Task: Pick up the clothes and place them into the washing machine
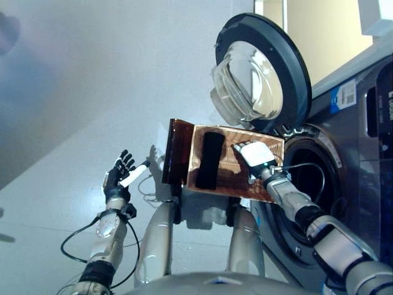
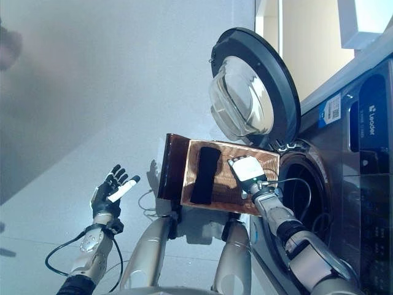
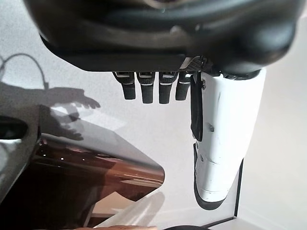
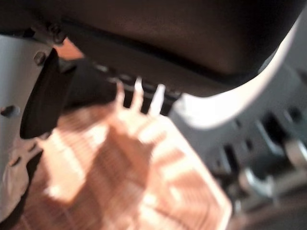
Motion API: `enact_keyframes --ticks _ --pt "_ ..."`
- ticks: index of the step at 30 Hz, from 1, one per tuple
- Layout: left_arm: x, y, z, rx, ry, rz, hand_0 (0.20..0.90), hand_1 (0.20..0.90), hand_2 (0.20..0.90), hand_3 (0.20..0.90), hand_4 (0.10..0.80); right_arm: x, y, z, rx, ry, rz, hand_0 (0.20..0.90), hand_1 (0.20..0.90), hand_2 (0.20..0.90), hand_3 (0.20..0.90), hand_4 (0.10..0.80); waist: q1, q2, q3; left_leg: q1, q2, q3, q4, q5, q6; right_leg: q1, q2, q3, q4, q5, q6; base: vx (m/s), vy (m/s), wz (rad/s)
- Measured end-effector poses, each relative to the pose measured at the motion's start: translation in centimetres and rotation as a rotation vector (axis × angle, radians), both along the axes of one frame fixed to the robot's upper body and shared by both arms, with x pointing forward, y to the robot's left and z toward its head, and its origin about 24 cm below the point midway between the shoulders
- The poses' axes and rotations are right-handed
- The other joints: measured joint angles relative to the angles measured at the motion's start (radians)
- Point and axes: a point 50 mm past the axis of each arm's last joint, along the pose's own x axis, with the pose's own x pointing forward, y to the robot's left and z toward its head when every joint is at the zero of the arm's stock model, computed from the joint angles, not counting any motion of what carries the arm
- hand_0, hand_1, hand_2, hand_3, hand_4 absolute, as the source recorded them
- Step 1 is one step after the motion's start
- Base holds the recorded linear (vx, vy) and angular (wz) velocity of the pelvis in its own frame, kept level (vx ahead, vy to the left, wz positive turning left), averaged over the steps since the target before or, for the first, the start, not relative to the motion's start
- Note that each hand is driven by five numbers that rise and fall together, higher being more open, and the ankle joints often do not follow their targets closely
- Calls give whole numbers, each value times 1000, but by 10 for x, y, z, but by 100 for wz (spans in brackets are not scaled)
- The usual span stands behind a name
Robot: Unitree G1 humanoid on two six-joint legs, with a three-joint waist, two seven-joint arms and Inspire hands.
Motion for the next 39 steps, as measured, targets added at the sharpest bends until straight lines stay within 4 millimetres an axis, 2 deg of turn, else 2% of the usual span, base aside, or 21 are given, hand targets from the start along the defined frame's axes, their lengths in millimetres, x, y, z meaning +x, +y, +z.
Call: enact_keyframes --ticks 9,17,29,36,39 --pt "1 -1 1 12 -4 -25 900 900 900 900 800 14 -6 18 -183 -85 70 900 900 900 900 800 10 8 37 -75 -1 -18 100 -27 -3 -56 -11 1 88 -28 -4 -26 17 6" --pt "0 -1 1 35 9 -43 900 900 900 900 800 10 -8 9 -274 -61 109 900 900 900 900 800 13 7 43 -133 2 -26 169 -42 -4 -111 -15 9 155 -46 -8 -3 1 2" --pt "0 1 2 40 0 -19 900 900 900 900 800 15 8 17 -247 -123 180 900 900 900 900 800 11 6 41 -133 2 -22 167 -44 -5 -118 -14 16 157 -46 -8 6 0 0" --pt "0 2 2 43 -1 -9 900 900 900 900 800 13 9 18 -239 -132 193 900 900 900 900 800 8 -2 33 -131 3 -22 164 -44 -5 -116 -13 15 153 -46 -8 25 -11 0" --pt "0 2 3 43 -4 -9 900 900 900 900 800 9 9 29 -233 -180 246 900 900 900 900 800 3 -3 31 -116 4 -23 162 -45 -4 -97 -11 13 144 -45 -7 21 -11 0"
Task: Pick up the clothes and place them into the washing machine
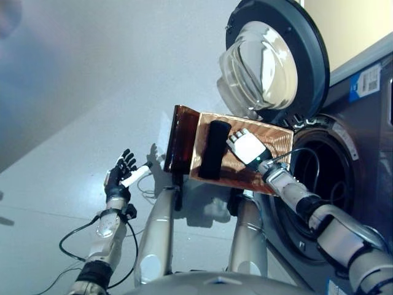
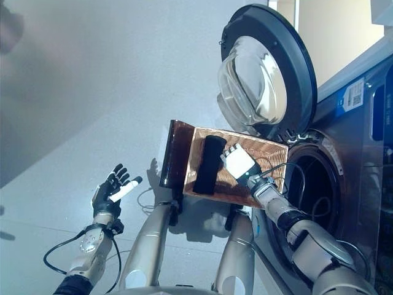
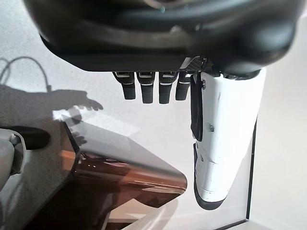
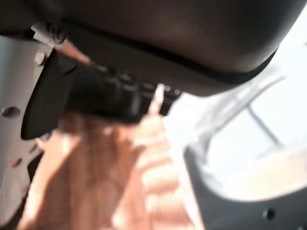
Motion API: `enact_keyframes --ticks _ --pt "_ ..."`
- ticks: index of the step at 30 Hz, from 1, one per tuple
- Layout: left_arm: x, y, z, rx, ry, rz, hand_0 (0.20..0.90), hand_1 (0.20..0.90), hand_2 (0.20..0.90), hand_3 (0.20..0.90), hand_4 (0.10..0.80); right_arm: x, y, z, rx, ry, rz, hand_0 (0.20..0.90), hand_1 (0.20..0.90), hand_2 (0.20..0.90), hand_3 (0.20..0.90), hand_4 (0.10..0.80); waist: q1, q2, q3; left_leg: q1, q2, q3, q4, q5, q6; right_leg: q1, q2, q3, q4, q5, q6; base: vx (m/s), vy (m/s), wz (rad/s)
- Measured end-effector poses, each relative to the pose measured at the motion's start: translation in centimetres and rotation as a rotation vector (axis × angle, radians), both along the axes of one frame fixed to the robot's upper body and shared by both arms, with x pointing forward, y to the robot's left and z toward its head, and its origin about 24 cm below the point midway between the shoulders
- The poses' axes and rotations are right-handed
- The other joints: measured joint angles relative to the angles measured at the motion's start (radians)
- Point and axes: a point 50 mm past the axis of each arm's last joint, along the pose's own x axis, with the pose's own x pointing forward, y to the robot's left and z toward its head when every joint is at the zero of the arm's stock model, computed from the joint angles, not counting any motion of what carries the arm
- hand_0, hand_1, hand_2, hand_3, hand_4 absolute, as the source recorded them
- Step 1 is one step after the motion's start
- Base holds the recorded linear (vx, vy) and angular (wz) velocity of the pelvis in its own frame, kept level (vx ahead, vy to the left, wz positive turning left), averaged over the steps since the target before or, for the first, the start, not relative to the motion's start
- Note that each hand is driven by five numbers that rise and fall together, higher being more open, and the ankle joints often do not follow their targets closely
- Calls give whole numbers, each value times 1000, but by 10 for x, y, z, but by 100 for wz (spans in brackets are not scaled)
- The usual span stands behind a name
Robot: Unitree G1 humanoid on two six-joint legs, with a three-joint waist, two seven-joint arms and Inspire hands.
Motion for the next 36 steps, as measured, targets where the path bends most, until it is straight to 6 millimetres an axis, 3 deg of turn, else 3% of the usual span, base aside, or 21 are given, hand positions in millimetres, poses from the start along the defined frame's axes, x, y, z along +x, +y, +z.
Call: enact_keyframes --ticks 8,19,29,36 --pt "-3 2 -2 7 10 6 900 900 900 900 800 -1 10 18 10 -61 105 900 900 900 900 800 -1 -43 -42 22 1 6 -13 -2 -2 15 3 7 -11 0 0 4 -5 -3" --pt "-9 5 -10 8 53 22 900 900 900 900 800 -11 22 2 -33 40 207 900 900 900 900 800 10 -43 -42 22 0 6 -21 -2 -2 16 2 4 -18 1 1 0 0 0" --pt "-11 7 -11 1 54 40 900 900 900 900 800 -7 24 -14 -123 124 199 900 900 900 900 800 62 -38 -40 20 -2 -10 -31 5 0 29 -2 -23 -25 -1 -2 -8 -2 4" --pt "-12 10 -13 -18 64 71 900 900 900 900 800 -5 38 -21 -150 140 239 900 900 900 900 800 62 -37 -38 17 -3 -19 -30 3 -7 31 -2 -31 -24 -2 -2 1 2 1"
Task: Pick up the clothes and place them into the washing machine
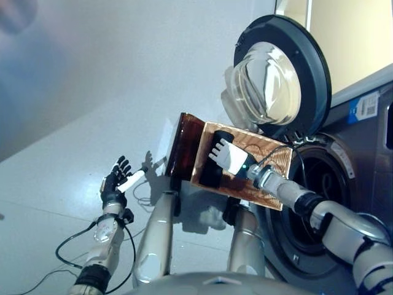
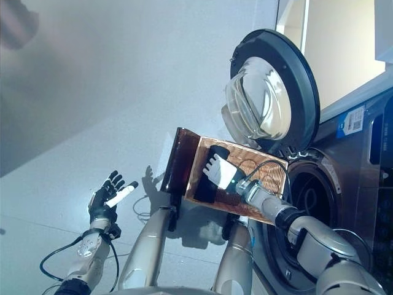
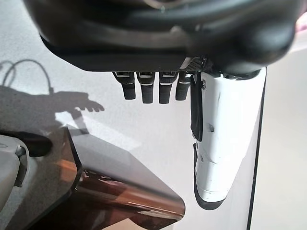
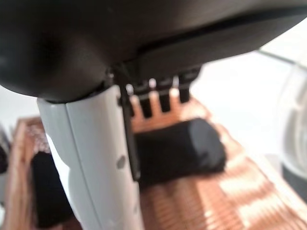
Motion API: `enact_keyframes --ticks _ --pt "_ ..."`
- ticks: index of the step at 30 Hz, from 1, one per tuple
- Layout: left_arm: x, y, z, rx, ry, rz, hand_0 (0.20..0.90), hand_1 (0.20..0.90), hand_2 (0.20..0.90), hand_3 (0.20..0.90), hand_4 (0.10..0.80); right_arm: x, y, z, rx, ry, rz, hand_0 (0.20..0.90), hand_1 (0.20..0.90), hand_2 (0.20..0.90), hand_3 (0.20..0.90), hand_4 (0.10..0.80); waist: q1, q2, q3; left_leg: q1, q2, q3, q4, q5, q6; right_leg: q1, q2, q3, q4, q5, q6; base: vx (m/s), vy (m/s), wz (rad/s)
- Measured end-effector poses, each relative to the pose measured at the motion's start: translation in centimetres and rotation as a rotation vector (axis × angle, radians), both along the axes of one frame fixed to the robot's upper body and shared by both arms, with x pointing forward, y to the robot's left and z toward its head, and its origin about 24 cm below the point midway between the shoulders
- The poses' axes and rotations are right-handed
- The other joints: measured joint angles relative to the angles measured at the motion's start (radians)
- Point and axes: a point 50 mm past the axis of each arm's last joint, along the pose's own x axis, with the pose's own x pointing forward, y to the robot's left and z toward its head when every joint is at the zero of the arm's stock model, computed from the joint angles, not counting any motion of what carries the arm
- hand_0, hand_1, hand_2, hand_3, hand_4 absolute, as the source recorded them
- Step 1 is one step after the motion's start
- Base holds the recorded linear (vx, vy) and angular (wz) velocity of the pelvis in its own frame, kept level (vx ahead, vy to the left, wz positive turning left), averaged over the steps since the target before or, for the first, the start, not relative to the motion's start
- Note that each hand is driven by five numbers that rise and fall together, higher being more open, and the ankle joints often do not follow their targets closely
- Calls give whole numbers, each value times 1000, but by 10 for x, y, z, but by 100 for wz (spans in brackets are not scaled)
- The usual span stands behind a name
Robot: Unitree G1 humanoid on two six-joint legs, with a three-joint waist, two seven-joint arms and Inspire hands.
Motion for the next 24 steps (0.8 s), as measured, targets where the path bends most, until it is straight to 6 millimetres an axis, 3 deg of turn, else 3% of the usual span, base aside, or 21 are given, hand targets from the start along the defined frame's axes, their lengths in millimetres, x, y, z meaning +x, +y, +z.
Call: enact_keyframes --ticks 17,24 --pt "-2 1 -3 -2 16 4 900 900 900 900 800 5 11 4 -45 -5 43 900 900 900 900 800 23 1 3 -10 0 -13 4 2 -3 0 1 -14 4 -3 -4 -1 -1 1" --pt "-3 2 -3 -2 14 -4 900 900 900 900 800 10 13 9 -52 -12 43 900 900 900 900 800 24 1 27 -40 -9 -40 51 -7 -8 -18 -7 -19 64 -37 -6 0 -2 11"
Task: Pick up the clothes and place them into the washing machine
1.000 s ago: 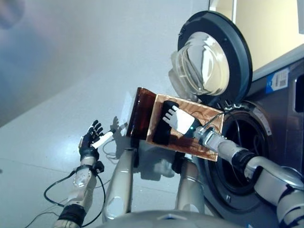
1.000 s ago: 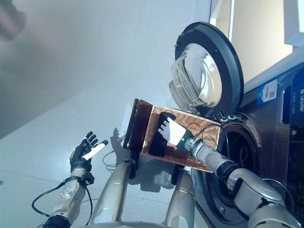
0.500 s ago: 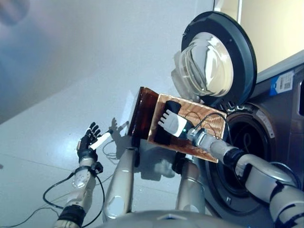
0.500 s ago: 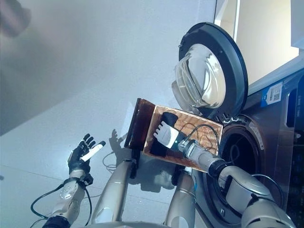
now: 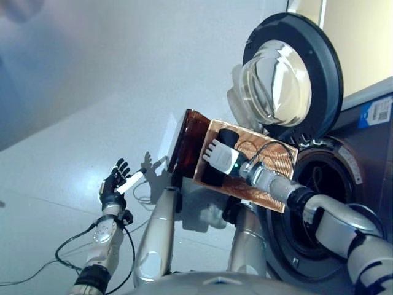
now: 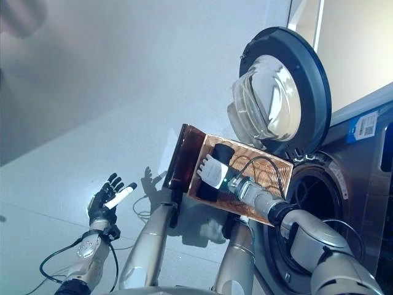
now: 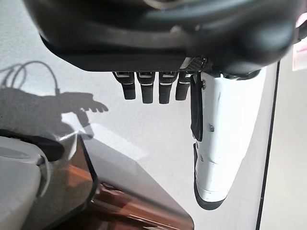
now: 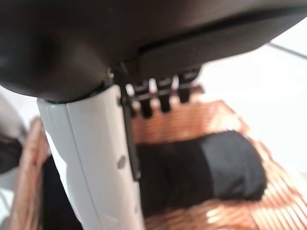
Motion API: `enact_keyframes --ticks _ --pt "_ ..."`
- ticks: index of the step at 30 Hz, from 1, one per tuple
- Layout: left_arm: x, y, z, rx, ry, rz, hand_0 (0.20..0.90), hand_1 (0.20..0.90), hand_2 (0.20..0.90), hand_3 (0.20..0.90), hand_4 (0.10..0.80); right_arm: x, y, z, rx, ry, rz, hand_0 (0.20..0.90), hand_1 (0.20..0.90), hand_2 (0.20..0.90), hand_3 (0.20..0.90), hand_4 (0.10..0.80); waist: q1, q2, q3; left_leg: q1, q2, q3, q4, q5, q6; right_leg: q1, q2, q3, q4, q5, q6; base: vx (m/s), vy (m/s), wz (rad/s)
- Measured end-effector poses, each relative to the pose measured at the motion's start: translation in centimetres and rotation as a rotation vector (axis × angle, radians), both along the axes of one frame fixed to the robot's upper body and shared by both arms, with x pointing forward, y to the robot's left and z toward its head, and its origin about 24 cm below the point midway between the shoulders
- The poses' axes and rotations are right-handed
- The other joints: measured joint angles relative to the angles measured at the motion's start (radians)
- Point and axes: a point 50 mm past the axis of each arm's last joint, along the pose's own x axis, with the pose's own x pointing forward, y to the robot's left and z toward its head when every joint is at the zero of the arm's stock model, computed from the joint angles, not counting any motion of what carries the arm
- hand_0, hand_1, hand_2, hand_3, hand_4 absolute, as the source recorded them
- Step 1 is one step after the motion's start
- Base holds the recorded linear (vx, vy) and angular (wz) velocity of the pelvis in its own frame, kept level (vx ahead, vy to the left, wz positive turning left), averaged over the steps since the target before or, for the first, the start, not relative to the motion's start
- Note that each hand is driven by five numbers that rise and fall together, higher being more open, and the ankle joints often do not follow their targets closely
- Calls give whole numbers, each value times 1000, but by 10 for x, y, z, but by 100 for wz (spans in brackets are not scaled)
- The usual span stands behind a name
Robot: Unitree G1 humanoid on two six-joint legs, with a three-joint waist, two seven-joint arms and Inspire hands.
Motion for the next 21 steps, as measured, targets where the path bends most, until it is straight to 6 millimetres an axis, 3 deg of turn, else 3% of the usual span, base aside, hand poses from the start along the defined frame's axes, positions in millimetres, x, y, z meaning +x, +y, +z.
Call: enact_keyframes --ticks 7,21 --pt "-4 4 6 14 -23 -22 900 900 900 900 800 4 -1 5 -5 -5 3 900 900 900 900 800 2 0 1 -77 -1 -18 118 -51 0 -65 -13 9 115 -52 -3 0 -2 5" --pt "-9 5 10 16 -41 -46 900 900 900 900 800 6 -12 3 -36 9 -51 900 900 900 900 800 28 7 -1 -153 -5 -29 234 -92 -10 -128 -28 13 235 -116 -10 13 -11 4"
